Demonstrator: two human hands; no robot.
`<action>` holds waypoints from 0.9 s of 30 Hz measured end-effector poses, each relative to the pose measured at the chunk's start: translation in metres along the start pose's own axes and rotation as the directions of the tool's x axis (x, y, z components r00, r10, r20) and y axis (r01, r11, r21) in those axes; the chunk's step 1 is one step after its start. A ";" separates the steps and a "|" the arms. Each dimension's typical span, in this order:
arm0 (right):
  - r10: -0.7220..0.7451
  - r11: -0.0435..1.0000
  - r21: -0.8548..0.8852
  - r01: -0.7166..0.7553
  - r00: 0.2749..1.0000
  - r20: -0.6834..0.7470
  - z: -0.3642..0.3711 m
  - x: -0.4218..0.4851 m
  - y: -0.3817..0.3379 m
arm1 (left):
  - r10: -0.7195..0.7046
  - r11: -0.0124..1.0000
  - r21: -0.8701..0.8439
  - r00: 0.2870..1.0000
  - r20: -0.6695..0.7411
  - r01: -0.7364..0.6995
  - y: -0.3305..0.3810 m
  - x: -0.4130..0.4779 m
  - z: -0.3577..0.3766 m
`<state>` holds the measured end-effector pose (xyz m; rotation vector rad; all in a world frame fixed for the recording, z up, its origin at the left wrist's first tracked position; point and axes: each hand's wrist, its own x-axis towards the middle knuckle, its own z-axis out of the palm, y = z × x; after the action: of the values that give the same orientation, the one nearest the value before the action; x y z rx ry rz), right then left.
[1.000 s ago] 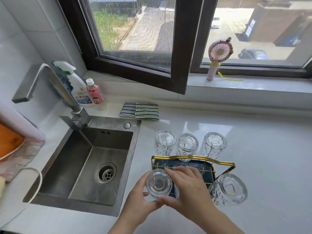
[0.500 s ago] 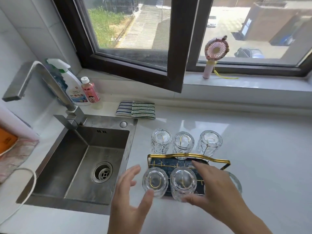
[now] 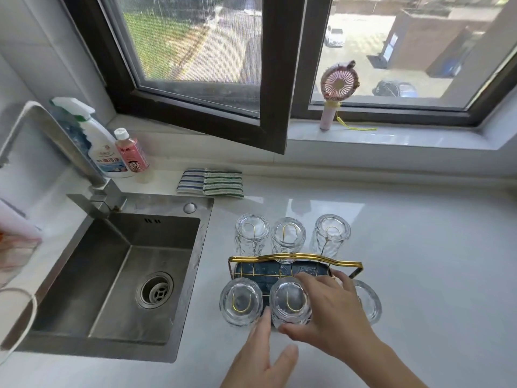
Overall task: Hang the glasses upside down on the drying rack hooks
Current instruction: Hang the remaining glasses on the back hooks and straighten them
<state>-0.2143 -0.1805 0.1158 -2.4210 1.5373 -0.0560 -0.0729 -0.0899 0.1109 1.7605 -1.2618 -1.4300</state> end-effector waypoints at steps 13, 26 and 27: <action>0.042 0.999 0.003 -0.042 0.999 0.003 -0.002 0.000 0.004 | -0.015 1.000 -0.017 1.000 0.025 0.016 0.010 0.001 -0.002; 0.021 0.999 0.039 -0.020 1.000 -0.011 -0.005 -0.005 0.002 | -0.039 0.998 -0.042 0.999 0.036 0.040 0.012 0.001 0.000; 0.027 0.999 0.028 -0.027 1.000 0.003 -0.005 -0.005 0.002 | -0.041 0.998 -0.038 0.998 0.038 0.042 0.012 0.001 0.000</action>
<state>-0.2190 -0.1780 0.1204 -2.3775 1.5576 -0.0679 -0.0764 -0.0959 0.1210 1.7517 -1.2152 -1.5065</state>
